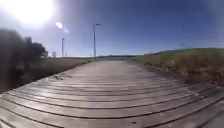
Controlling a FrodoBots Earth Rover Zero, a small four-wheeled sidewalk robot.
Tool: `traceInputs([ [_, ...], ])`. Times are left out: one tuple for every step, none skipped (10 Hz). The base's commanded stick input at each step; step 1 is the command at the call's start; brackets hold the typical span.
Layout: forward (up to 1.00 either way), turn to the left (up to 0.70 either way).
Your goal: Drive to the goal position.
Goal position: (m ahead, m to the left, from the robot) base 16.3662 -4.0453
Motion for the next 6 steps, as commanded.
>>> traceInputs([
  [1.00,0.00],
  [1.00,0.00],
  [1.00,0.00],
  [1.00,0.00],
  [1.00,0.00],
  [1.00,0.00],
])
